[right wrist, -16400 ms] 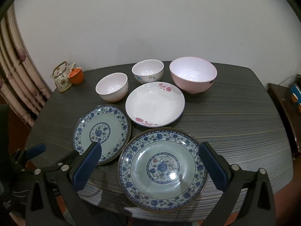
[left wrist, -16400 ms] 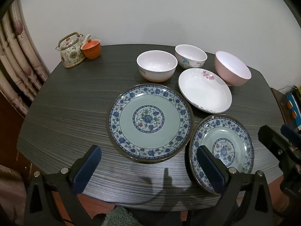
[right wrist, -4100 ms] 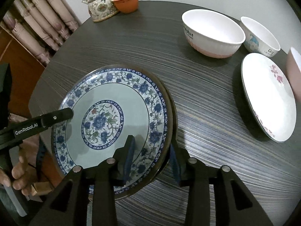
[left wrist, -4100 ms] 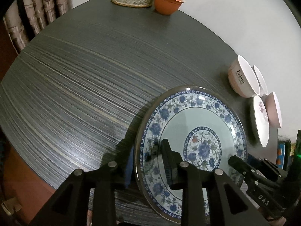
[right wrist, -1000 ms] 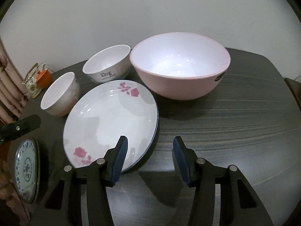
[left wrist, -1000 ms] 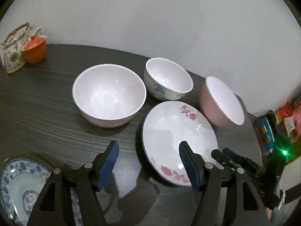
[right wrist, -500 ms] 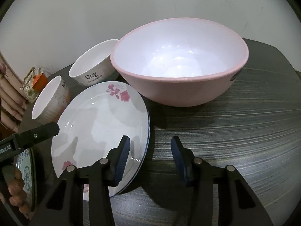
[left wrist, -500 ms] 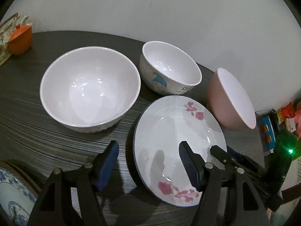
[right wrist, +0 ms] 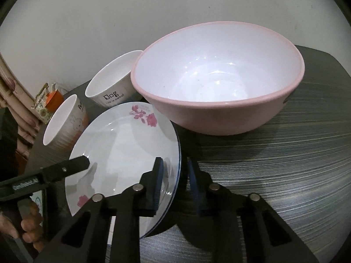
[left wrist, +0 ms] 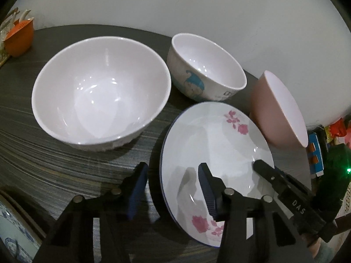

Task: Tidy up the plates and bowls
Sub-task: 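Grasp the white flowered plate's rim with the left tool and lift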

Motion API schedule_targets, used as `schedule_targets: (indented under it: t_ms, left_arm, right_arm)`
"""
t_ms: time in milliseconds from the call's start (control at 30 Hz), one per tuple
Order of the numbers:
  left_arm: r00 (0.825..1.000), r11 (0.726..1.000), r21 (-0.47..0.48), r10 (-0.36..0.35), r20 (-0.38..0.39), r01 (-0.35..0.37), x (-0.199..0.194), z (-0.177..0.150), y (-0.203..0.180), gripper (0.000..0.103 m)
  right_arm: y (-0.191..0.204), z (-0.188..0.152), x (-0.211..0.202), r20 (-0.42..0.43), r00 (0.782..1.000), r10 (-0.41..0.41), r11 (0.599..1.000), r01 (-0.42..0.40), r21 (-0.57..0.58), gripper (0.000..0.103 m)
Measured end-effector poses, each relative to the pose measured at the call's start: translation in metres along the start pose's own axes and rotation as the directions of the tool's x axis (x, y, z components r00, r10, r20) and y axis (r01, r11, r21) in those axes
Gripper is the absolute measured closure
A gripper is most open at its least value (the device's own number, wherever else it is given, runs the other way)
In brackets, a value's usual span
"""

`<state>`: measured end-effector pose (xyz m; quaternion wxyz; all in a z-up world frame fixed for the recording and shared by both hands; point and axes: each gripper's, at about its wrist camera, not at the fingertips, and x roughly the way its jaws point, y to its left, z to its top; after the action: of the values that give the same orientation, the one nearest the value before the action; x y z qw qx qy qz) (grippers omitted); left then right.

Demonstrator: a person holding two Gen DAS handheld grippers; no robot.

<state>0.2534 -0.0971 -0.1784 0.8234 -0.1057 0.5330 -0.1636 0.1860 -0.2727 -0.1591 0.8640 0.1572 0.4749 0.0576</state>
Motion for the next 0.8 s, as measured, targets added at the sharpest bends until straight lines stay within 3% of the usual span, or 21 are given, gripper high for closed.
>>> schedule_targets:
  t_ms: [133,200,300,500,800]
  left_arm:
    - [1.000,1.000,0.025,0.011,0.009,-0.012,-0.002,-0.002,-0.006,0.058]
    - [1.000,0.999,0.049,0.016,0.005,-0.017,0.000,-0.004,-0.012,0.067]
    - [0.999,0.997,0.072,0.032,0.010,-0.032,0.000,-0.007,-0.019,0.068]
    - [0.999,0.998,0.045,0.036,0.006,-0.036,-0.002,-0.010,-0.014,0.078]
    - [0.999,0.999,0.035,0.034,-0.011,-0.034,-0.013,-0.033,-0.013,0.078]
  right_arm:
    - [0.000,-0.001,0.000,0.001,1.000,0.004,1.000,-0.004,-0.013,0.082]
    - [-0.002,-0.002,-0.003,0.001,1.000,0.009,1.000,-0.009,-0.015,0.082]
    - [0.004,-0.002,-0.001,-0.006,1.000,0.019,1.000,-0.019,-0.019,0.081]
    - [0.008,-0.004,-0.002,-0.020,1.000,0.004,1.000,-0.004,-0.015,0.086]
    - [0.012,-0.018,-0.009,-0.041,0.999,0.021,0.999,-0.020,0.028,0.088]
